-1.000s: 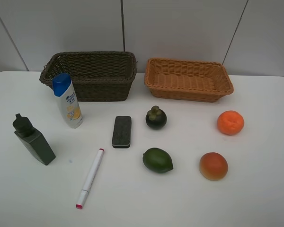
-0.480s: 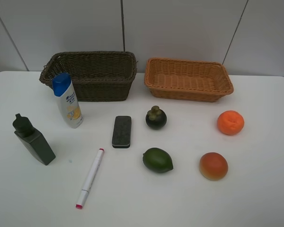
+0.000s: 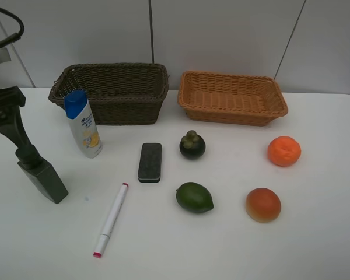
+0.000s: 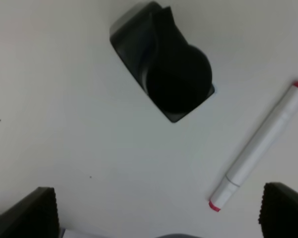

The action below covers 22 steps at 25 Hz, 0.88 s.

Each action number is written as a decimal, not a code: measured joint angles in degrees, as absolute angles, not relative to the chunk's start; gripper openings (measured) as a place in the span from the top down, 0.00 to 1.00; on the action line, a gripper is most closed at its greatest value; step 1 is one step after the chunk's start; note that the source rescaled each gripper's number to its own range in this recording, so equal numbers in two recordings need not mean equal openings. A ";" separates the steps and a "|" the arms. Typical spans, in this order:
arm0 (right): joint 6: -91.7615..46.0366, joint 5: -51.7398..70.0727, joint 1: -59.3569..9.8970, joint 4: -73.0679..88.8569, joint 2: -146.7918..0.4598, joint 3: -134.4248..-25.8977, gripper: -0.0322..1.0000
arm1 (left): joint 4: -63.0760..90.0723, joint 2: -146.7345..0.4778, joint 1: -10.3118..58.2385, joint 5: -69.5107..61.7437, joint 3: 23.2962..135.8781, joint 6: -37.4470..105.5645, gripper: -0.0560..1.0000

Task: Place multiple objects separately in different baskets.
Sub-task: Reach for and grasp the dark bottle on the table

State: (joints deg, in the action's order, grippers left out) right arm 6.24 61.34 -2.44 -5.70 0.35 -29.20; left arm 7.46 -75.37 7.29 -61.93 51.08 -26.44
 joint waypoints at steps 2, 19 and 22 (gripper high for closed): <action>6.24 61.34 -2.44 -5.70 0.35 -29.20 0.00 | 7.64 -76.92 7.29 -59.84 51.08 -26.39 0.01; 6.24 61.34 -2.44 -5.70 0.35 -29.20 0.00 | 7.90 -85.96 7.29 -50.18 51.17 -26.47 0.01; 6.24 61.34 -2.44 -5.70 0.35 -29.20 0.00 | 7.90 -87.66 7.29 -49.71 51.17 -26.76 0.01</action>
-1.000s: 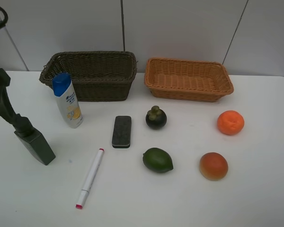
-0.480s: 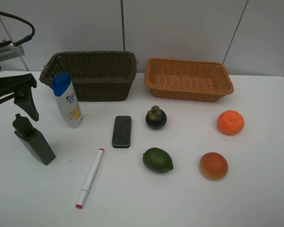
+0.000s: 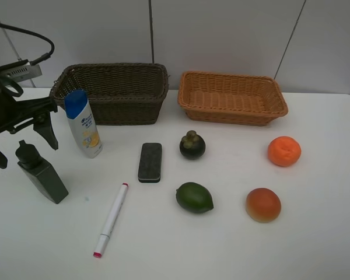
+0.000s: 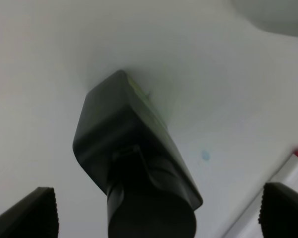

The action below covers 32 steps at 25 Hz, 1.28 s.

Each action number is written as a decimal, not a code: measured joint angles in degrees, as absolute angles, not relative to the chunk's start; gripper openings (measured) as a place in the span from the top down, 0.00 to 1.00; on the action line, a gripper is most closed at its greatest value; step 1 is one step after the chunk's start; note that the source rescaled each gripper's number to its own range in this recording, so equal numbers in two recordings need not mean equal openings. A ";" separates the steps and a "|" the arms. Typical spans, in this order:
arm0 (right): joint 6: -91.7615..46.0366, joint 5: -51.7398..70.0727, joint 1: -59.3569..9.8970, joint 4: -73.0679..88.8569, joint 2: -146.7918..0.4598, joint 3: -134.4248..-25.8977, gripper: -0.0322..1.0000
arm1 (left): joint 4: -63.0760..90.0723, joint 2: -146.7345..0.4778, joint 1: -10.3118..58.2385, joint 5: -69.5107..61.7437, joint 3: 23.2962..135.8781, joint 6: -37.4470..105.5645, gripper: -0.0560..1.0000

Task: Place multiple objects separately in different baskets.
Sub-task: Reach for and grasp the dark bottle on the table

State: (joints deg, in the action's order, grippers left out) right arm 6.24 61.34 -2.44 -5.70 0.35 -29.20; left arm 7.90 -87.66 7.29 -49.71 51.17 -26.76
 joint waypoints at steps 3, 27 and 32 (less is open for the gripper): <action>6.24 61.34 -2.44 -5.70 0.35 -29.20 0.00 | 7.90 -89.20 7.29 -48.78 51.17 -27.55 0.01; 6.24 61.34 -2.44 -5.70 0.35 -29.20 0.00 | 6.66 -98.12 7.29 -44.09 51.21 -28.46 0.22; 6.24 61.34 -2.44 -5.70 0.35 -29.20 0.00 | 6.53 -98.12 7.29 -44.32 51.23 -26.52 0.62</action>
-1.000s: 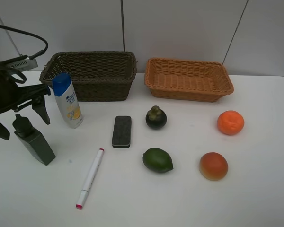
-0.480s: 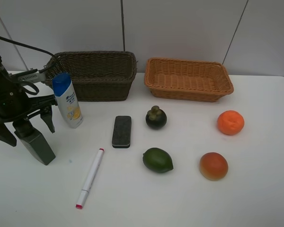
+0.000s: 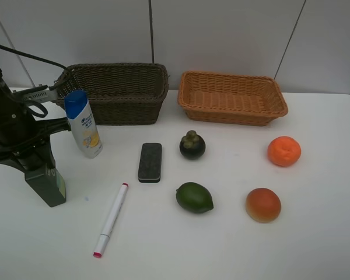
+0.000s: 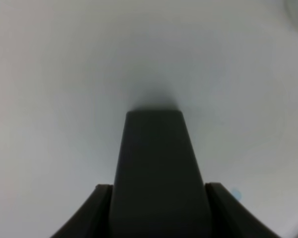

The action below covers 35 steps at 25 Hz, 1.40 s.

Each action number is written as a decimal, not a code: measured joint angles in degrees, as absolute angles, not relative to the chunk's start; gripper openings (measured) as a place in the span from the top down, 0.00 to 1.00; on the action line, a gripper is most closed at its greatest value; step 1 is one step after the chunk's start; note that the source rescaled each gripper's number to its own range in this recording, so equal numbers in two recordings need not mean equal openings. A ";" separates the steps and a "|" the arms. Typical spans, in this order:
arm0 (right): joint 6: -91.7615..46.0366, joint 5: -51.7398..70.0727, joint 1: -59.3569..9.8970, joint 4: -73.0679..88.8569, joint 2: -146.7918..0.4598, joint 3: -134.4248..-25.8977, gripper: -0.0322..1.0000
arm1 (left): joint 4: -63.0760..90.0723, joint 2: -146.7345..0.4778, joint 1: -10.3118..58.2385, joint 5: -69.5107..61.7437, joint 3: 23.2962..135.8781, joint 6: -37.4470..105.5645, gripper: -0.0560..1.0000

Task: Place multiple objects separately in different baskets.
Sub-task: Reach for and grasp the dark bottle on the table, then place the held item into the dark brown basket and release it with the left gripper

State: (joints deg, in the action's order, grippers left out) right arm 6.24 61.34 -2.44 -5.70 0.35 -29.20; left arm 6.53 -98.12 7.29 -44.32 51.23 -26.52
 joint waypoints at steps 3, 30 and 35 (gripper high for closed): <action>6.24 61.34 -2.44 -5.70 0.35 -29.20 0.00 | 6.58 -98.12 7.29 -44.57 51.23 -25.97 0.62; 6.24 61.34 -2.44 -5.70 0.35 -29.20 0.00 | -1.20 -97.66 5.78 -64.09 99.41 -10.75 0.62; 6.24 61.34 -2.44 -5.70 0.35 -29.20 0.00 | -1.76 -109.09 5.78 -47.97 99.47 -11.77 0.62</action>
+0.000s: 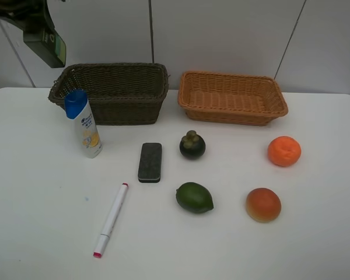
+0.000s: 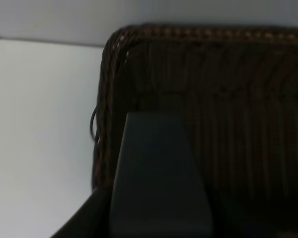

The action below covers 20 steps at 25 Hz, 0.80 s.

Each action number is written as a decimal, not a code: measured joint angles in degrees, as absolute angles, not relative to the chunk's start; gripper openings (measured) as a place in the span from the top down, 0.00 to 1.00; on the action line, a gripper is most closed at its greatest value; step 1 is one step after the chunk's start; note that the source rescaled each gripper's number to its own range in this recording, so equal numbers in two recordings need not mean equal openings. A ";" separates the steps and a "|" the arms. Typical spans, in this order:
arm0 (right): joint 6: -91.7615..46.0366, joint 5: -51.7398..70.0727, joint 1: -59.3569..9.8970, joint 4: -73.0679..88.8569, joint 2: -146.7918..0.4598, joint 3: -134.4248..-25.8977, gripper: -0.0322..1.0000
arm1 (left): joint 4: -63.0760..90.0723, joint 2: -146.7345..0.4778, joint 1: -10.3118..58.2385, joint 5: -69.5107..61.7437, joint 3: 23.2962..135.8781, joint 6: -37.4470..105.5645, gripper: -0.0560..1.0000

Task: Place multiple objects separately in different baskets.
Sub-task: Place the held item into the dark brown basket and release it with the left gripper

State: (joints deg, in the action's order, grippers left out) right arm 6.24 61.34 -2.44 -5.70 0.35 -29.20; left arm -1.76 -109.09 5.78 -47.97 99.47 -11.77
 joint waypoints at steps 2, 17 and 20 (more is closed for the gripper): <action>6.24 61.34 -2.44 -5.70 0.35 -29.20 0.00 | -1.47 -112.20 5.78 -41.92 99.48 -12.77 0.62; 6.24 61.34 -2.44 -5.70 0.35 -29.20 0.00 | 3.58 -125.71 5.78 -31.89 100.29 -11.17 0.05; 6.24 61.34 -2.44 -5.70 0.35 -29.20 0.00 | 7.01 -125.24 5.78 -38.28 103.41 -11.39 0.01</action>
